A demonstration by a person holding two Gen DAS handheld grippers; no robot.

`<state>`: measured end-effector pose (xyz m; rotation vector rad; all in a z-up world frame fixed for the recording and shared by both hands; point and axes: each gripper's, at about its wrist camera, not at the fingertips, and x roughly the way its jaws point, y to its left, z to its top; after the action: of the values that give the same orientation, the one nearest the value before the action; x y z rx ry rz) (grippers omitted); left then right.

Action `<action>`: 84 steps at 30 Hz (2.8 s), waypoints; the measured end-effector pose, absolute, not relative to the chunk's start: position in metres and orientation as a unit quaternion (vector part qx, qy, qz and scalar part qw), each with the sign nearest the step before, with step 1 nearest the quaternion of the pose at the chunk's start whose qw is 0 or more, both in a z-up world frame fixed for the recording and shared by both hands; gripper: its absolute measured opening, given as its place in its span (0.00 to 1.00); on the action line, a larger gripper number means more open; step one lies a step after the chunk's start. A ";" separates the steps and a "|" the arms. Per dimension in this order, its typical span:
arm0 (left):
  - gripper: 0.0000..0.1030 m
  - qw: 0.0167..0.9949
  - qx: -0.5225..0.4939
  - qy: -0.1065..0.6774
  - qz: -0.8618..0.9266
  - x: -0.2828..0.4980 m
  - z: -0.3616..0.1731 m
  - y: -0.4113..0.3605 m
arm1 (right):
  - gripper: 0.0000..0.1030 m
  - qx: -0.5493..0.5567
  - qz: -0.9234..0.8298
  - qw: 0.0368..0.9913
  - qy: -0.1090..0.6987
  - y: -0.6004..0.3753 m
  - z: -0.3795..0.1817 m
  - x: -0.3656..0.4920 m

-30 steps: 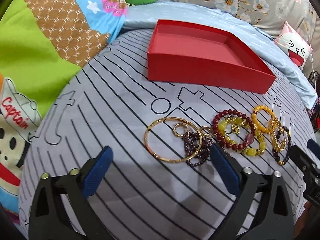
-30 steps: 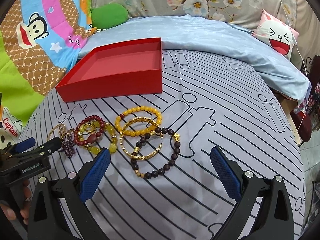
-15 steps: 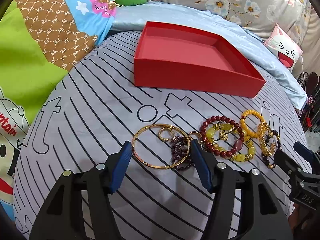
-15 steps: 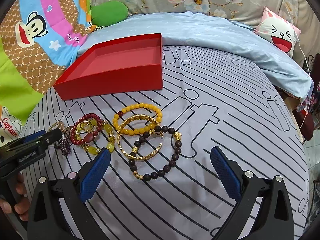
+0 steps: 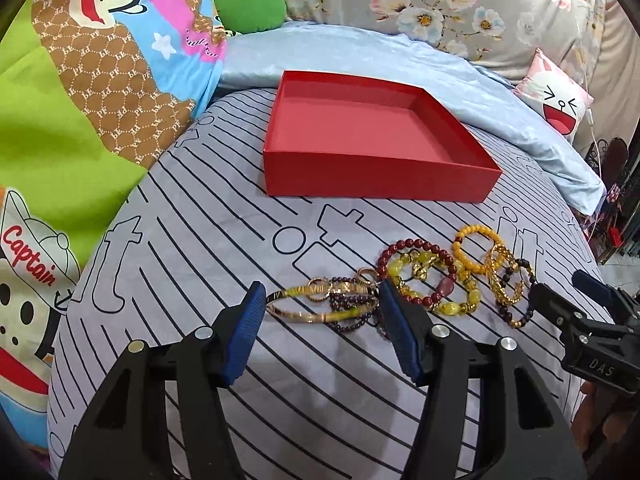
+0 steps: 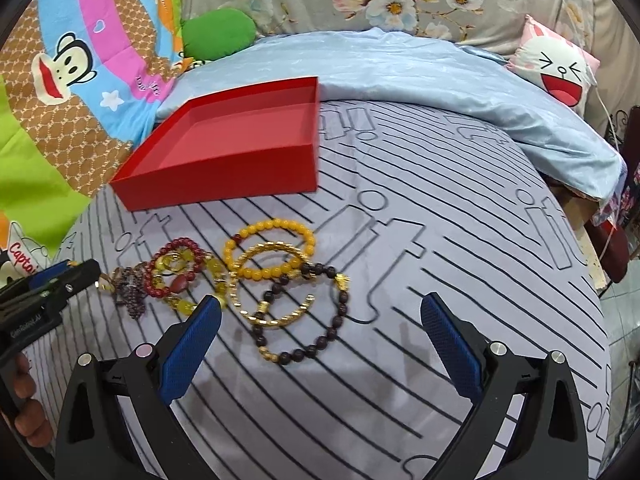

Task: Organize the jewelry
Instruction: 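Move left tool to the thin gold bangle while right tool approaches the gold chain bangle, then close left tool on the thin gold bangle while right tool grasps the gold chain bangle, then carry both bangles into the red tray and open both tools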

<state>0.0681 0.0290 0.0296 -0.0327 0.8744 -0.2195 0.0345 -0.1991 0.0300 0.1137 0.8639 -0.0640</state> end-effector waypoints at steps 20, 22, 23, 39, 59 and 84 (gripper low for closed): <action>0.53 0.898 -0.016 0.427 -0.107 0.065 0.029 0.032 | 0.12 0.079 0.044 0.884 0.459 -0.169 0.008 0.076; 0.53 0.897 -0.016 0.428 -0.107 0.065 0.029 0.032 | 0.06 0.082 0.046 0.886 0.454 -0.169 0.011 0.074; 0.53 0.897 -0.016 0.428 -0.107 0.064 0.029 0.031 | 0.05 0.082 0.048 0.888 0.450 -0.169 0.013 0.073; 0.53 0.906 -0.020 0.408 -0.115 0.055 0.049 0.033 | 0.05 0.157 0.070 0.904 0.391 -0.192 0.072 0.051; 0.53 0.929 0.036 0.344 -0.131 0.219 0.113 -0.019 | 0.06 0.063 0.064 0.910 0.405 -0.188 0.097 0.221; 0.78 0.913 0.030 0.392 -0.108 0.347 0.062 -0.038 | 0.38 0.097 0.055 0.881 0.460 -0.205 0.054 0.340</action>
<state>0.3470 -0.0375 0.0619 0.0613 0.8075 -0.2229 0.3403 -0.2054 0.0542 0.2023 0.9582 0.1143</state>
